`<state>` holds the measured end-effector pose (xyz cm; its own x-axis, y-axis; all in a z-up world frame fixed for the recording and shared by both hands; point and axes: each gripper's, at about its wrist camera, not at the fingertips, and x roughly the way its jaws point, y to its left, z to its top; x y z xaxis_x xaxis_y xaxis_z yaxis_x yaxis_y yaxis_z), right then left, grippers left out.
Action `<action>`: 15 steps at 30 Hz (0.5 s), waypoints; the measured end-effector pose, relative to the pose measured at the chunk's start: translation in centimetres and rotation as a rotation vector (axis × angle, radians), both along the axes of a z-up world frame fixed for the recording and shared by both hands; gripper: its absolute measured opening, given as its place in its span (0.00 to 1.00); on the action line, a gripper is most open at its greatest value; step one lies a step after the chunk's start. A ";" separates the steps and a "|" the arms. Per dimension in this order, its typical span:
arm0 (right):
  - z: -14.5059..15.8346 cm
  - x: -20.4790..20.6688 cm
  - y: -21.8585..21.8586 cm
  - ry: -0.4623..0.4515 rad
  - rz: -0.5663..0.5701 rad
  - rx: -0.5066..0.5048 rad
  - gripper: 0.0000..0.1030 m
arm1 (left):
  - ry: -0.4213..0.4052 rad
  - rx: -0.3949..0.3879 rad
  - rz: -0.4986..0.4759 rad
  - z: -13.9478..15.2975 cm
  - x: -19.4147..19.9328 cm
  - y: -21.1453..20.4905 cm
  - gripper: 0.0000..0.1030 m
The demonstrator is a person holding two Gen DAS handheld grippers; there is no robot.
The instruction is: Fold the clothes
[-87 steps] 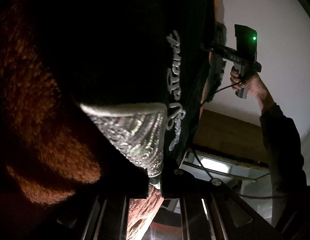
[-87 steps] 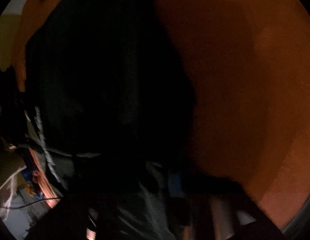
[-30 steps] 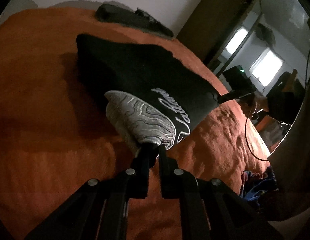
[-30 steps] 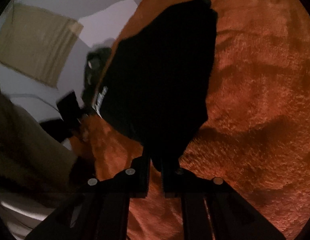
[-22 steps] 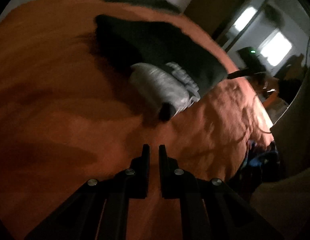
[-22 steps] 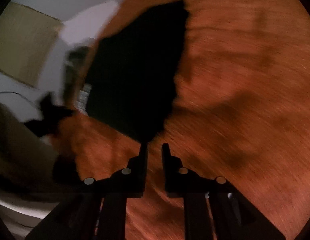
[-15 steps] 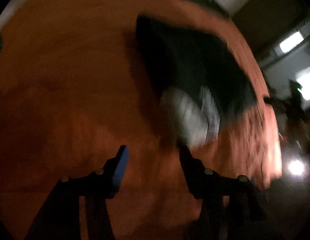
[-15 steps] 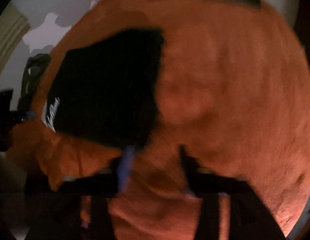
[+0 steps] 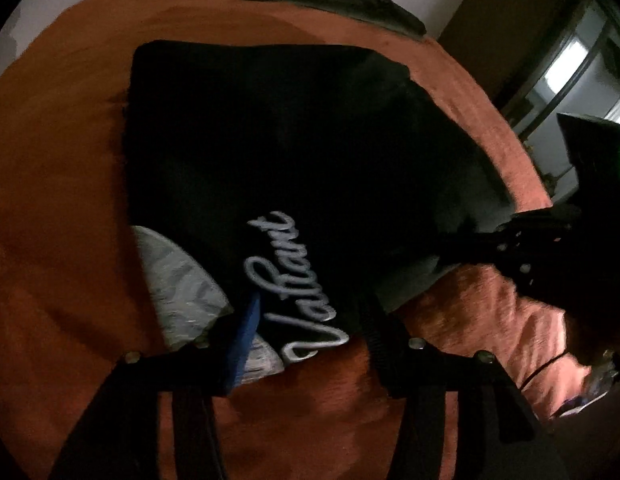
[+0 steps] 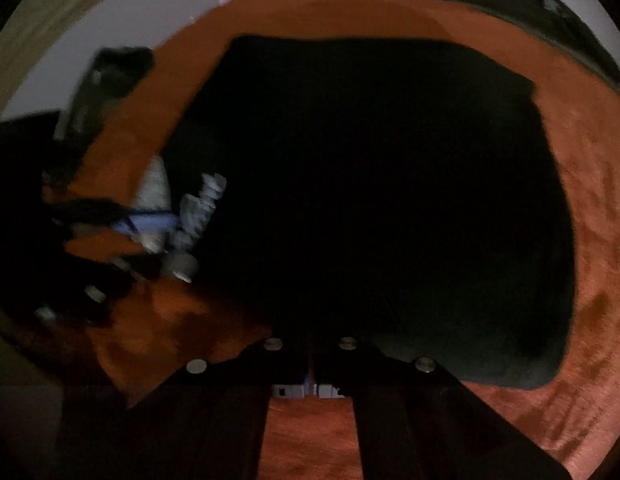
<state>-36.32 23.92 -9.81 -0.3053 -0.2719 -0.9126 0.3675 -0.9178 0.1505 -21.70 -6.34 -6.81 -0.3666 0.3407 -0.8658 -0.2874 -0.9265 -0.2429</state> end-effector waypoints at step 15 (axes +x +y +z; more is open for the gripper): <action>5.5 -0.3 7.8 0.127 -0.142 -0.149 0.00 | 0.008 0.017 0.085 3.0 -0.1 -5.2 0.36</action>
<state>-36.58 31.71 -4.31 -0.4601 -0.3470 -0.8173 0.2611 -0.9326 0.2490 -21.76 -11.50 -3.83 -0.4018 0.3226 -0.8570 -0.2102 -0.9434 -0.2566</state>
